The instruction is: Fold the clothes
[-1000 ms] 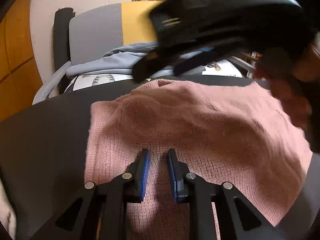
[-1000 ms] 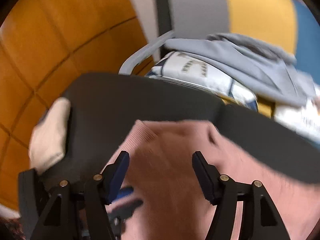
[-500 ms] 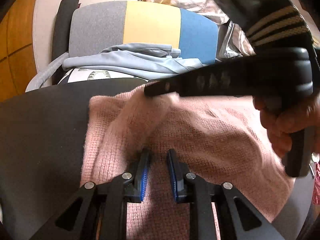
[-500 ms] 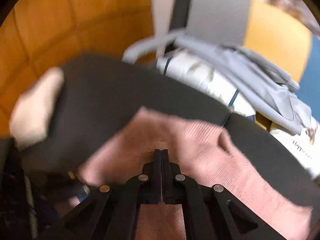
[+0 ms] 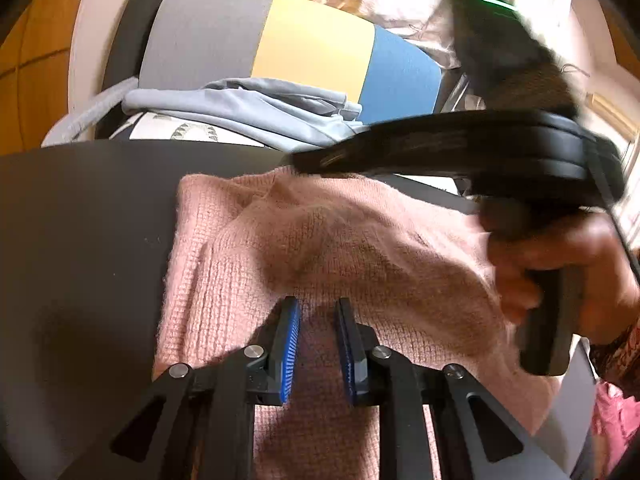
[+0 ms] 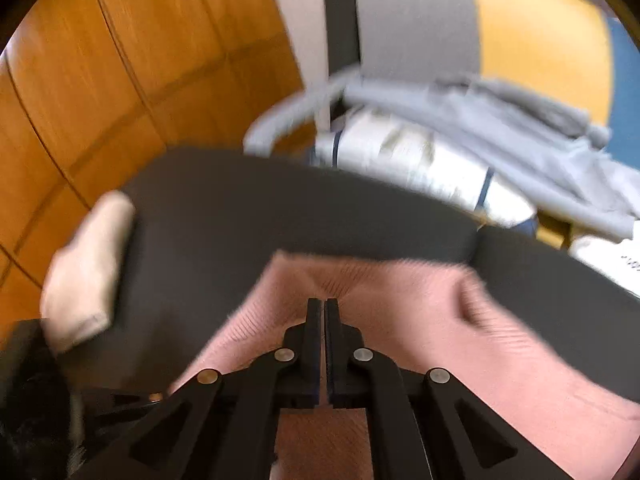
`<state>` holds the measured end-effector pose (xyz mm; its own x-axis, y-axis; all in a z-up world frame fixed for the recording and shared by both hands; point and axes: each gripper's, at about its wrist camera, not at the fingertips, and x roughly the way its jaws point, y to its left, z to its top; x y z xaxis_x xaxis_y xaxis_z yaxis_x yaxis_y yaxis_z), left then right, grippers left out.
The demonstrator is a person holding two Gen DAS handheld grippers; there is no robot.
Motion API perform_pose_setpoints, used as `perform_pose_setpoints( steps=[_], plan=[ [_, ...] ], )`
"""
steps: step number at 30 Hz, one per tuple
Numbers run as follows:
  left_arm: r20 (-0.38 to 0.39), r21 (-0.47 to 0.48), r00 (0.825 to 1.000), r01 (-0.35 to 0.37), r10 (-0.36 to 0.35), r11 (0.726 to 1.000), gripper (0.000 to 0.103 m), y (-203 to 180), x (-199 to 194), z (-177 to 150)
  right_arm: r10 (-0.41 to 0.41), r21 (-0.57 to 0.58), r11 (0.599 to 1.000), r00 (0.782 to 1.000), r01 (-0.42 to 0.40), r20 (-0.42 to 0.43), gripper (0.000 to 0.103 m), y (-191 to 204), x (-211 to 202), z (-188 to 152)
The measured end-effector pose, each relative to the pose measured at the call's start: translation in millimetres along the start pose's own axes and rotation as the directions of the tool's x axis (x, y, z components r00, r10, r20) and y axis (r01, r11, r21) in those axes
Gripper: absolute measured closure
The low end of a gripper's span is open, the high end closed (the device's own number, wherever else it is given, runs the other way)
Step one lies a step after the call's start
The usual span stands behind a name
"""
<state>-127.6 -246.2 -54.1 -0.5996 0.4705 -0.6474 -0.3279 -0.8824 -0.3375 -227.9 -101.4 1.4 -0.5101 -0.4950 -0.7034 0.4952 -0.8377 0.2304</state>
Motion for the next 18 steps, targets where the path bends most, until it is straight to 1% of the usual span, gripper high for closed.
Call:
perform_pose_setpoints(
  steps=[1,3,4,5,7,11,14,15,16,17,18],
  plan=[
    [0.000,-0.011,1.000,0.011,-0.011,1.000,0.084,1.9,0.2,0.1,-0.013,-0.001,1.000,1.000,0.013,0.012,0.101,-3.2,-11.1,-4.6],
    [0.000,-0.022,1.000,0.023,-0.023,0.999,0.084,4.7,0.8,1.0,0.025,-0.001,1.000,0.999,-0.025,-0.032,0.100,-5.3,-15.6,-16.1],
    [0.000,-0.027,1.000,0.025,-0.025,0.999,0.084,5.1,0.6,0.9,0.047,-0.003,0.999,0.996,-0.048,-0.069,0.100,-5.5,-10.4,-21.6],
    [0.000,-0.031,1.000,0.025,-0.025,0.999,0.084,4.8,0.1,0.4,0.045,-0.014,0.999,0.993,-0.047,-0.106,0.100,-4.5,0.0,-25.3],
    [-0.003,-0.028,1.000,0.023,-0.023,0.999,0.084,4.5,0.5,0.5,0.023,-0.021,0.999,0.990,-0.026,-0.140,0.100,-1.1,24.5,-24.8],
    [0.000,-0.046,1.000,0.010,-0.010,0.999,0.084,8.2,0.3,1.4,0.061,0.111,0.993,0.993,-0.050,-0.102,0.101,-2.0,55.4,-11.8],
    [0.003,-0.078,0.999,0.039,-0.039,0.996,0.085,18.1,1.8,4.0,0.069,0.145,0.988,0.994,-0.057,-0.081,0.100,-5.1,46.4,-12.6],
    [-0.001,-0.084,0.999,0.042,-0.043,0.996,0.085,19.1,1.6,5.4,0.067,0.150,0.987,0.995,-0.055,-0.075,0.096,-6.7,38.4,-14.5],
    [-0.005,-0.088,0.999,0.041,-0.041,0.995,0.085,19.3,1.1,7.2,0.056,0.159,0.986,0.997,-0.046,-0.060,0.080,-10.0,25.6,-15.2],
    [-0.012,-0.095,0.999,0.035,-0.037,0.995,0.085,18.5,0.0,9.2,0.047,0.167,0.985,0.998,-0.040,-0.034,0.068,-12.7,8.3,-18.0],
    [-0.021,-0.106,0.999,0.027,-0.030,0.994,0.084,17.2,-1.5,11.5,0.041,0.174,0.984,0.999,-0.042,0.005,0.048,-17.9,-15.3,-26.7]
  ],
)
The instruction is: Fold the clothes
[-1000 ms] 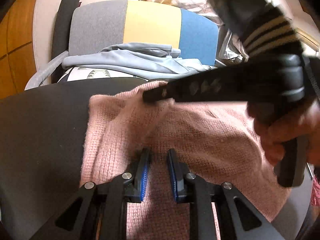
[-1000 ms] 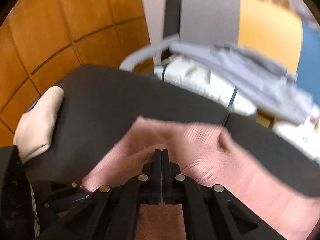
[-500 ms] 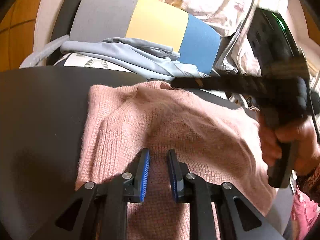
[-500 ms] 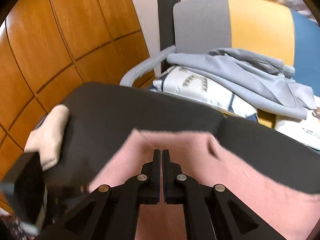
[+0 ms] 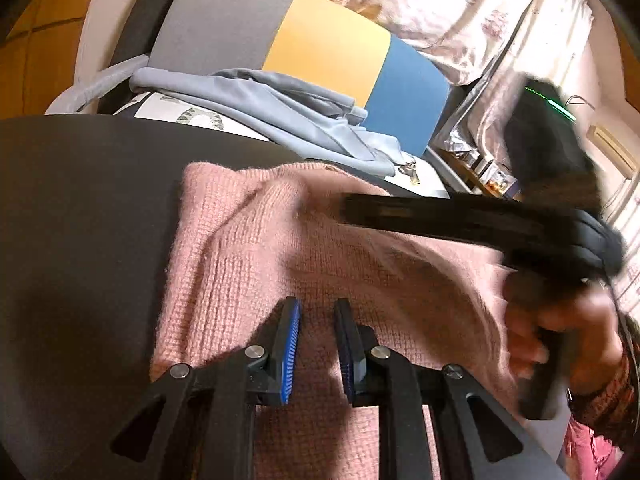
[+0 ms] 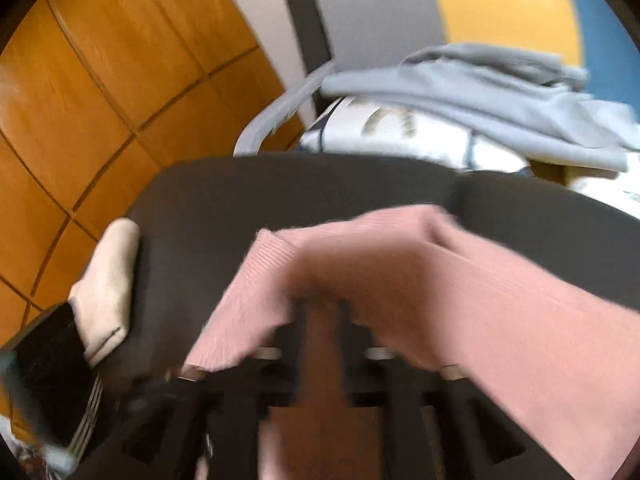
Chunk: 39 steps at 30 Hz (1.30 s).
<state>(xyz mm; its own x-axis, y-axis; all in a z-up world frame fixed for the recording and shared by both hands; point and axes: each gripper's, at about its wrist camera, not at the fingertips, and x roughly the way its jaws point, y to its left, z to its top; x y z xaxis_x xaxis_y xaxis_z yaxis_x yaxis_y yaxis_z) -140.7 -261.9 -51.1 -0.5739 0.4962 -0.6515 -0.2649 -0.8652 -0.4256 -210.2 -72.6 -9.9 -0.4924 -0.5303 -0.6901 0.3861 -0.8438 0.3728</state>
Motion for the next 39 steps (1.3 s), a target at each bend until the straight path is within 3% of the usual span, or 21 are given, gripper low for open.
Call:
perform_pose_setpoints(
  steps=[3,6,7,9,11,13,16,23,32,33,35,39],
  plan=[
    [0.000,-0.055,1.000,0.011,-0.011,0.998,0.084,-2.3,-1.6,8.4,-0.035,0.001,0.999,0.995,0.035,0.088,0.045,-21.1,-64.0,-25.9],
    [-0.010,0.006,0.999,-0.049,0.049,0.999,0.084,-11.9,7.4,20.4,-0.137,0.036,0.990,0.984,0.133,0.115,0.049,-53.3,-106.7,-51.3],
    [-0.010,0.036,0.997,-0.076,0.077,0.996,0.084,-16.1,10.7,24.7,-0.172,0.059,0.984,0.979,0.167,0.107,0.055,-66.2,-113.8,-57.3],
    [-0.007,0.118,0.985,-0.170,0.172,0.978,0.084,-23.1,20.3,30.4,-0.273,0.099,0.959,0.958,0.265,0.084,0.064,-90.0,-119.4,-66.1],
    [0.003,0.190,0.963,-0.263,0.268,0.946,0.084,-25.3,30.4,28.2,-0.393,0.144,0.913,0.918,0.382,0.055,0.064,-117.0,-118.8,-74.4],
    [0.043,0.227,0.954,-0.299,0.297,0.927,0.083,-28.3,31.0,20.9,-0.364,0.248,0.908,0.929,0.338,0.069,0.057,-144.5,-114.6,-84.0],
    [0.049,0.222,0.946,-0.322,0.319,0.920,0.083,-30.6,26.8,12.9,-0.322,0.282,0.918,0.939,0.279,0.120,0.057,-152.4,-115.9,-90.3],
    [0.045,0.177,0.950,-0.313,0.310,0.933,0.083,-19.0,-3.1,-14.6,-0.331,0.179,0.931,0.943,0.319,0.037,0.057,-122.6,-115.3,-96.7],
    [0.016,0.219,0.910,-0.407,0.413,0.887,0.084,-41.4,-58.9,-58.8,-0.354,0.116,0.929,0.935,0.351,0.007,0.055,-81.8,-128.9,-137.3],
    [0.036,0.213,0.915,-0.400,0.402,0.891,0.084,-49.0,-67.6,-59.9,-0.354,0.117,0.929,0.935,0.350,0.007,0.055,-82.1,-129.4,-137.7],
    [0.101,0.197,0.943,-0.331,0.316,0.923,0.084,-72.1,-84.4,-62.1,-0.346,0.128,0.931,0.938,0.343,0.002,0.055,-85.0,-129.7,-136.9],
    [0.096,0.186,0.975,-0.213,0.198,0.959,0.083,-114.6,-77.2,-70.8,-0.351,0.132,0.927,0.936,0.350,-0.019,0.054,-84.5,-130.0,-133.0]
  ],
)
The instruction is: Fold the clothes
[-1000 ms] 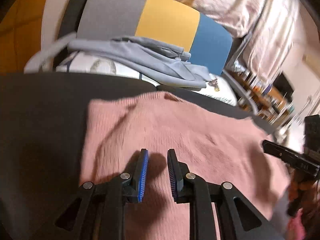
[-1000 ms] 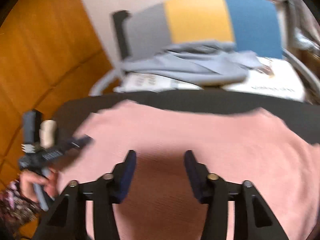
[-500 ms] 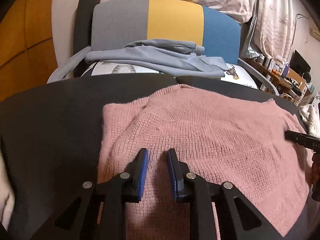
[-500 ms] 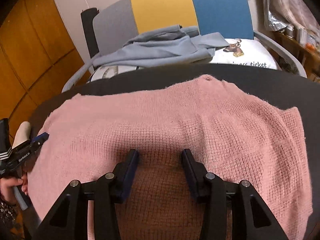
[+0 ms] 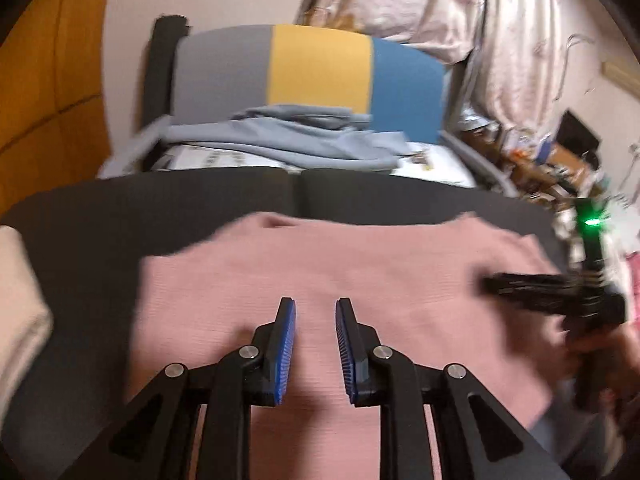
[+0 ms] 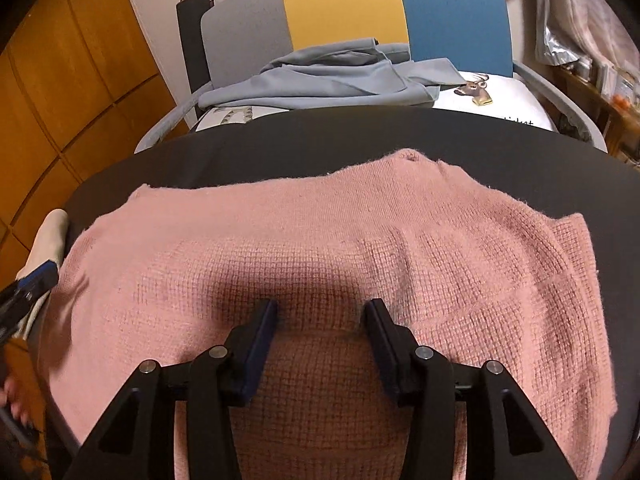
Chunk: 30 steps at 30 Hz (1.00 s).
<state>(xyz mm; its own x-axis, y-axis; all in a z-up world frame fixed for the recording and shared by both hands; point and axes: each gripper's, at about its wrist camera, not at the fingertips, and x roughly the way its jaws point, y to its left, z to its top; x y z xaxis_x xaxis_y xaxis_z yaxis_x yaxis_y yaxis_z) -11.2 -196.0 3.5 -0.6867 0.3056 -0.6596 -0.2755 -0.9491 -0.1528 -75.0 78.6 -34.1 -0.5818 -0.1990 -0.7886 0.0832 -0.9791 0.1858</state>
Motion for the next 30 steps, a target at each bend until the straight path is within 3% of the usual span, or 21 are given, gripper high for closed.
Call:
perform_pose_setpoints(
  steps=[5,8,12,16,20,23,27,30],
  plan=[
    [-0.025,0.062,0.999,-0.031,0.033,0.998,0.081,-37.2,30.3,-17.4,-0.014,-0.004,1.000,1.000,0.014,-0.010,0.052,2.6,-3.3,1.3],
    [-0.012,0.076,0.999,-0.046,0.047,0.996,0.080,-42.6,41.5,-29.0,0.047,0.038,0.998,0.999,-0.047,0.006,0.050,-11.0,-19.3,4.1],
    [-0.022,0.043,1.000,-0.008,0.009,0.999,0.080,-33.5,40.7,-27.7,0.037,0.142,0.989,0.994,-0.052,0.104,0.038,-67.4,-67.0,1.6],
    [-0.018,0.021,1.000,0.016,-0.015,1.000,0.080,-30.0,45.6,-28.4,-0.016,0.227,0.974,0.991,-0.015,0.134,0.013,-130.3,-107.1,-12.2],
    [-0.015,0.016,1.000,0.021,-0.021,1.000,0.080,-28.7,43.8,-28.6,0.050,0.319,0.945,0.997,-0.069,0.066,0.013,-180.8,-111.6,-36.6],
    [-0.015,0.014,1.000,0.025,-0.025,1.000,0.080,-27.9,43.4,-28.0,0.073,0.372,0.924,0.996,-0.085,0.045,0.013,-197.6,-102.8,-53.5],
    [-0.013,0.004,0.999,0.037,-0.037,0.999,0.080,-26.2,43.3,-27.6,0.195,0.406,0.891,0.979,-0.205,0.066,0.013,-203.4,-85.9,-64.8],
    [-0.014,-0.003,0.999,0.045,-0.045,0.999,0.080,-24.4,43.7,-27.3,0.224,0.381,0.892,0.970,-0.243,0.094,0.012,-192.0,-77.4,-63.7]
  ],
)
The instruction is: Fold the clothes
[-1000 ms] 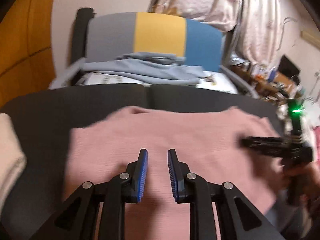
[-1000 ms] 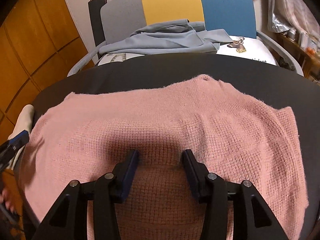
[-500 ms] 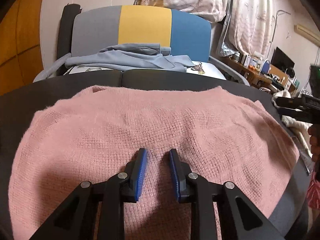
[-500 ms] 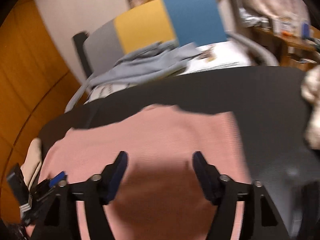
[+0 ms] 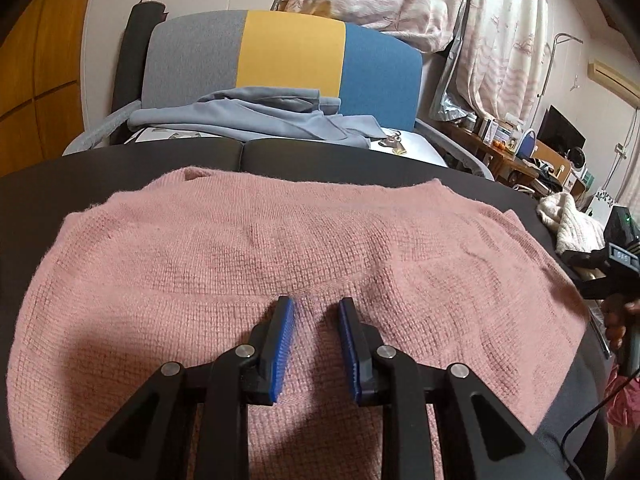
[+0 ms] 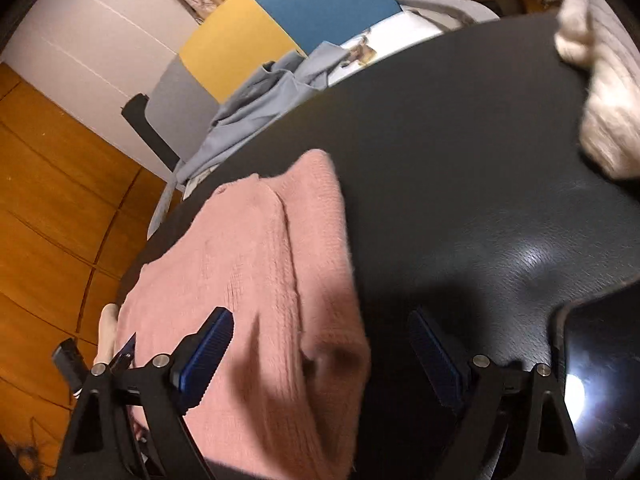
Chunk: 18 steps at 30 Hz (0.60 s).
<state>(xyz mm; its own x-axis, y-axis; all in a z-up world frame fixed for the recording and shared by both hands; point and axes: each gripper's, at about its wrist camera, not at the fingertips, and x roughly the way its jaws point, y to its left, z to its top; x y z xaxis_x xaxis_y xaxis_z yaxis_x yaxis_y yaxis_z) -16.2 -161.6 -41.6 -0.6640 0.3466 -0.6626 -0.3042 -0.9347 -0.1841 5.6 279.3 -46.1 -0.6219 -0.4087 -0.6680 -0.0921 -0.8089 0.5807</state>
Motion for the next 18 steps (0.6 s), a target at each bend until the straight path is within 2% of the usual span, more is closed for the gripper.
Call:
perform_pose_setpoints(
  steps=[2,3,4,5,7,9,11,15,18],
  plan=[
    [-0.002,0.003,1.000,-0.003,0.003,1.000,0.080,-0.7,0.2,0.5,0.006,-0.022,1.000,1.000,-0.006,0.005,0.015,7.2,7.2,-1.4],
    [-0.003,0.008,1.000,-0.009,0.009,1.000,0.080,-2.0,-0.7,0.9,-0.008,-0.043,0.999,1.000,0.008,-0.003,0.028,13.1,11.6,-1.5],
    [-0.002,0.014,1.000,-0.016,0.016,1.000,0.080,-3.6,-2.0,1.5,-0.024,-0.070,0.997,1.000,0.023,-0.013,0.062,19.7,16.3,-1.7],
    [-0.002,0.014,1.000,-0.023,0.023,1.000,0.080,-5.2,-4.4,2.0,-0.036,-0.085,0.996,0.998,0.032,-0.045,0.080,25.1,25.1,-0.7],
    [-0.002,-0.008,1.000,-0.025,0.025,1.000,0.082,-8.5,-12.4,2.6,-0.053,-0.082,0.995,0.996,0.047,-0.073,0.079,31.1,34.0,1.1],
    [0.017,-0.075,0.999,0.039,-0.038,0.996,0.082,-11.2,-27.0,1.5,-0.065,-0.075,0.995,0.996,0.060,-0.065,0.079,35.6,34.2,3.1],
    [0.024,-0.103,0.997,0.074,-0.072,0.992,0.082,-20.4,-39.9,-2.9,-0.069,-0.056,0.996,0.995,0.066,-0.065,0.079,34.5,33.7,4.0],
    [-0.020,0.000,0.993,0.119,-0.119,0.993,0.082,-52.8,-42.0,-26.0,-0.054,-0.014,0.999,0.996,0.053,-0.069,0.079,29.8,34.9,8.0],
    [-0.070,0.115,0.994,0.089,-0.081,0.989,0.082,-73.6,-21.4,-39.7,-0.043,0.015,0.999,0.996,0.045,-0.072,0.080,27.1,34.0,9.1]
  ],
)
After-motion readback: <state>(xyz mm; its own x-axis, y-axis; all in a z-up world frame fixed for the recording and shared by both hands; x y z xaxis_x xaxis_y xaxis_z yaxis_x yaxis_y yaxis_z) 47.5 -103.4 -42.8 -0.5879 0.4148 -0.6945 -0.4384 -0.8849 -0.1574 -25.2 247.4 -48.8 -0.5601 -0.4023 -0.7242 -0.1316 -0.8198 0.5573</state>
